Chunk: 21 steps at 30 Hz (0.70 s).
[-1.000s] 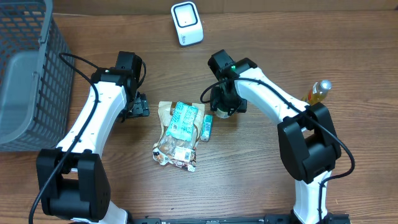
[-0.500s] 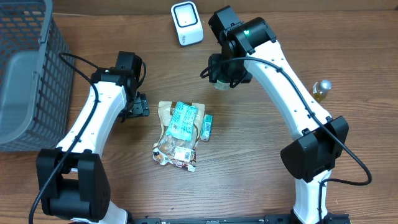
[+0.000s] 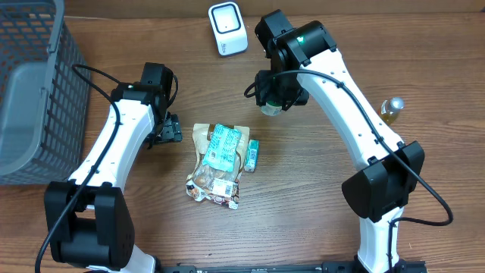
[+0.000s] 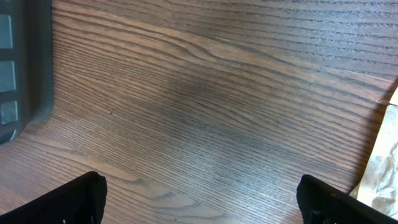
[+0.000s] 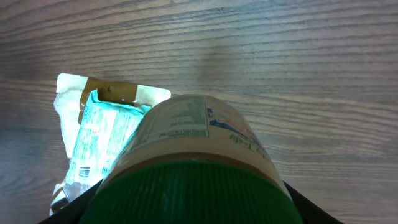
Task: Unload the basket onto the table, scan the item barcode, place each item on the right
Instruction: 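Hold the jar under the white barcode scanner with right gripper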
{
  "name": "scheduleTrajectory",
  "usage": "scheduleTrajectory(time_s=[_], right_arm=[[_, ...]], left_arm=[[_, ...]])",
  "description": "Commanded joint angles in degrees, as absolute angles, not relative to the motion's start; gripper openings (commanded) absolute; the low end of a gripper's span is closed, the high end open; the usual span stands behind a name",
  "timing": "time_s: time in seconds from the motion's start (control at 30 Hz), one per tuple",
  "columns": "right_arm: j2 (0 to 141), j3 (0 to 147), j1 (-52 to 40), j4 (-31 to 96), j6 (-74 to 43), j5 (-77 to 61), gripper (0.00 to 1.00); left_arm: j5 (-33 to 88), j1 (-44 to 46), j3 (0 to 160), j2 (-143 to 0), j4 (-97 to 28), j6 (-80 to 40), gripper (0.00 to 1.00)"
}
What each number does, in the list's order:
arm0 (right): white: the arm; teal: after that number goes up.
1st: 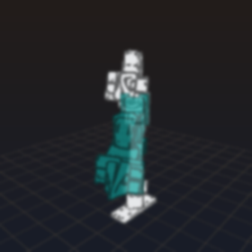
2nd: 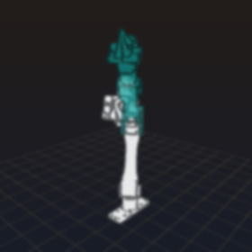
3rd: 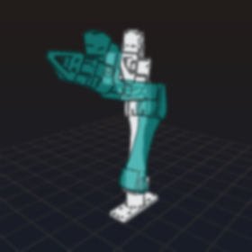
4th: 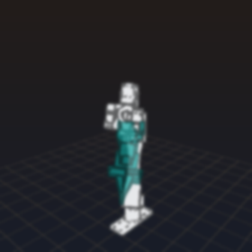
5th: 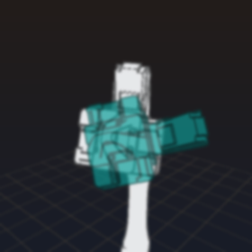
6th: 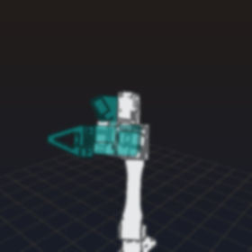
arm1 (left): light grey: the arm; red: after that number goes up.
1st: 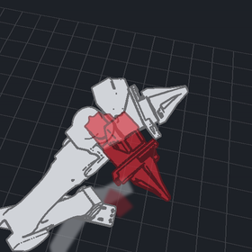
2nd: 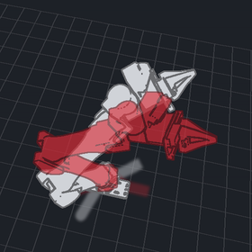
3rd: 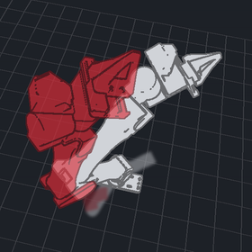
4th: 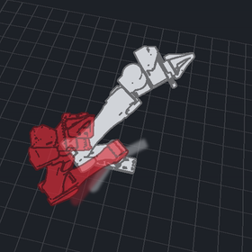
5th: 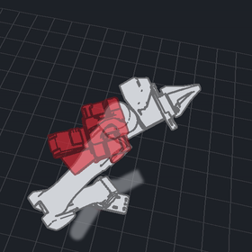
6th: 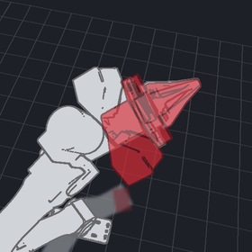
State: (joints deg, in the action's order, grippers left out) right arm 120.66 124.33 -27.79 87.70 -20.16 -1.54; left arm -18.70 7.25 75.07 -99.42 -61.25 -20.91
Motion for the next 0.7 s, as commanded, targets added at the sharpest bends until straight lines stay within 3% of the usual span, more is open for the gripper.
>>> scheduleTrajectory(time_s=[0.0, 0.23, 0.67], right_arm=[[119.70, 127.11, -27.99, 87.88, -15.97, -3.38, 0.52], [119.70, 135.59, -27.90, 89.21, -10.31, -4.40, 0.51], [119.70, 136.94, -27.90, 69.71, -10.15, -6.09, 0.49]], left_arm=[[-19.46, 7.14, 76.07, -98.35, -61.19, -21.69, 1.00], [-19.46, 7.14, 76.07, -98.35, -61.19, -21.69, 1.00], [-19.46, 7.14, 76.07, -98.35, -61.19, -21.67, 0.99]])
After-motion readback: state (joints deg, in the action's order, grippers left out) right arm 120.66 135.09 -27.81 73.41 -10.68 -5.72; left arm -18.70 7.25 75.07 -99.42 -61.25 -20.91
